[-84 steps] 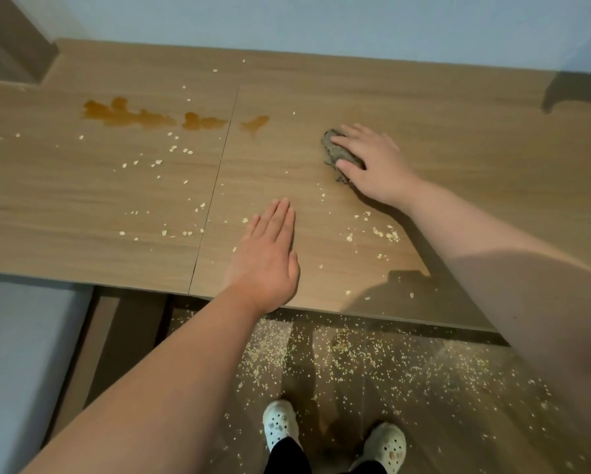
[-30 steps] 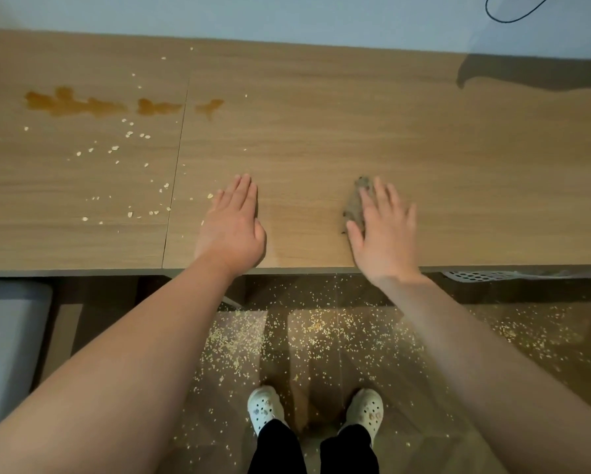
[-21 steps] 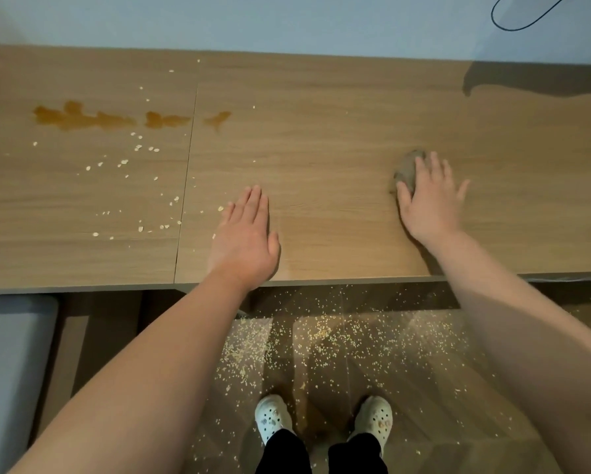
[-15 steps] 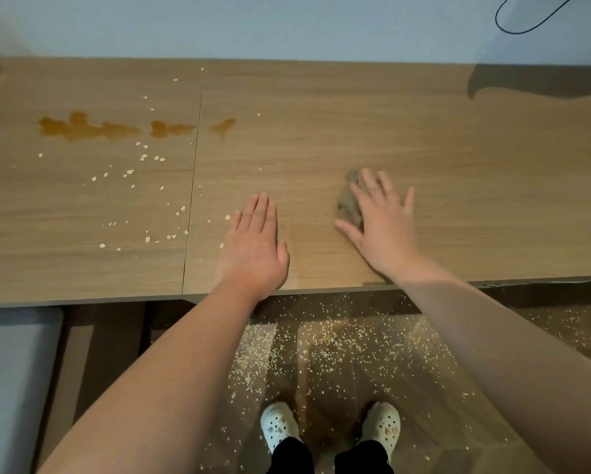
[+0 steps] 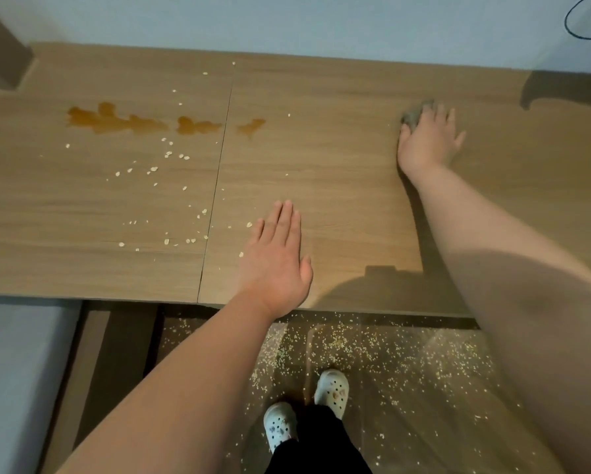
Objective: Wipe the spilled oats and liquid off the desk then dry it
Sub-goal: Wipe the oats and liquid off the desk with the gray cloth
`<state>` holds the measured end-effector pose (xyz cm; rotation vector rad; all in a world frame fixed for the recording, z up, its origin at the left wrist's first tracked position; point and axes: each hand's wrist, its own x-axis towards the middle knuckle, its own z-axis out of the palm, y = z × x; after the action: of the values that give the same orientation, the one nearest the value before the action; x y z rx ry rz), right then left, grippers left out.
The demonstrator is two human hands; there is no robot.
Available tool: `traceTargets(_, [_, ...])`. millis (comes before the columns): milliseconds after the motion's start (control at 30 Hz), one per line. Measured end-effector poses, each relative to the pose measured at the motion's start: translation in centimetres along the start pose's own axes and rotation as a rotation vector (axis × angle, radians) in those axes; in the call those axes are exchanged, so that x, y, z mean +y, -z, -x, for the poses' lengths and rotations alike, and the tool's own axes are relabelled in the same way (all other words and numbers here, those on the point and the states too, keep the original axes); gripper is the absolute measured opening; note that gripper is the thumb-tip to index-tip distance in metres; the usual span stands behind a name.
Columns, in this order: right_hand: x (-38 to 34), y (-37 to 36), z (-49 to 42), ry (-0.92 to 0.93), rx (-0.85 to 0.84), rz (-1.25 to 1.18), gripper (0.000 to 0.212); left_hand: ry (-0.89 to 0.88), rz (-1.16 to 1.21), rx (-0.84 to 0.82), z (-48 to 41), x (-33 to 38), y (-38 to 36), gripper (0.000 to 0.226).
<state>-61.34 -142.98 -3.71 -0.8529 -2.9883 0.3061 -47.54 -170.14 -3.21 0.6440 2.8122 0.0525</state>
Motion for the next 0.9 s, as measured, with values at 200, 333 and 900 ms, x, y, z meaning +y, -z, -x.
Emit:
traceTargets(200, [-2.7, 0.0, 9.1, 0.557, -0.103, -0.012, 0.055, -0.001, 0.014, 0.005, 0.1, 0.1, 0.3, 0.064])
traceTargets(333, [1.0, 0.9, 11.6, 0.631, -0.241, 0.184, 0.061, 0.002, 0.024, -0.014, 0.1, 0.1, 0.3, 0.065])
traceTargets(900, [2.1, 0.7, 13.0, 0.347, -0.201, 0.234, 0.068, -0.002, 0.114, 0.035, 0.4, 0.1, 0.0, 0.071])
